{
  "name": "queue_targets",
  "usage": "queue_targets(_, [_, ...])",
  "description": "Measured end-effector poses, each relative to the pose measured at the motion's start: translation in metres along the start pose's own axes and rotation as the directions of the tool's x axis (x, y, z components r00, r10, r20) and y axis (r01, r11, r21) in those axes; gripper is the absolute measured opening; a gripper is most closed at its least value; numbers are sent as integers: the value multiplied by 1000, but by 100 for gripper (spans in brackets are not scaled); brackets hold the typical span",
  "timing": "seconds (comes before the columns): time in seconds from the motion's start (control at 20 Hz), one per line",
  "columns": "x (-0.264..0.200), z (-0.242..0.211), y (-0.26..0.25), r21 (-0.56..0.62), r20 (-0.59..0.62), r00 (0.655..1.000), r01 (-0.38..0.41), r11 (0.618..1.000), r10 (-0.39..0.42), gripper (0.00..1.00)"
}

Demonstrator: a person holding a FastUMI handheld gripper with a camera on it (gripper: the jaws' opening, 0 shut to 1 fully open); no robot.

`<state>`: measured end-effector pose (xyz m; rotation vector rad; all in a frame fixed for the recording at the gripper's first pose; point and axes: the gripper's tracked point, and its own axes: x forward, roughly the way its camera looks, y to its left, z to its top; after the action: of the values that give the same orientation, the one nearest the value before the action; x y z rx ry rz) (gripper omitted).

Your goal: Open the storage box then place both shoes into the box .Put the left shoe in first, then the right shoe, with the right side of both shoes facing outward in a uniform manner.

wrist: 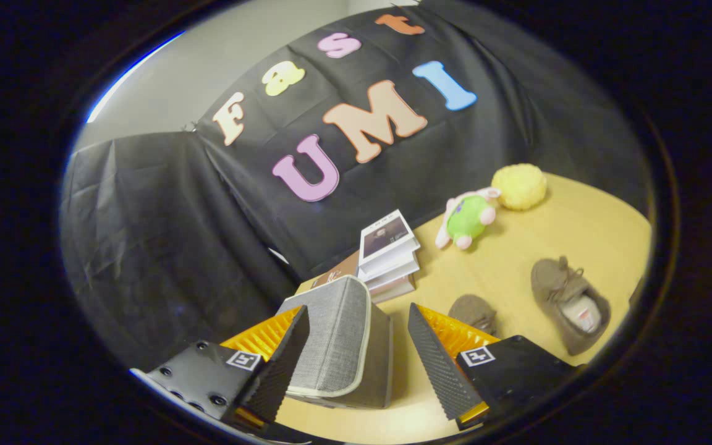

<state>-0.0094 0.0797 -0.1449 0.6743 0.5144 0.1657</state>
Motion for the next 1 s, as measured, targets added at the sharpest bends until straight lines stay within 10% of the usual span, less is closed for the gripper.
queue_targets(0.65, [21,-90,2,403,-279,948,-31,915,155,99])
queue_targets(1.0, [31,-105,11,586,-292,925,-29,810,244,99])
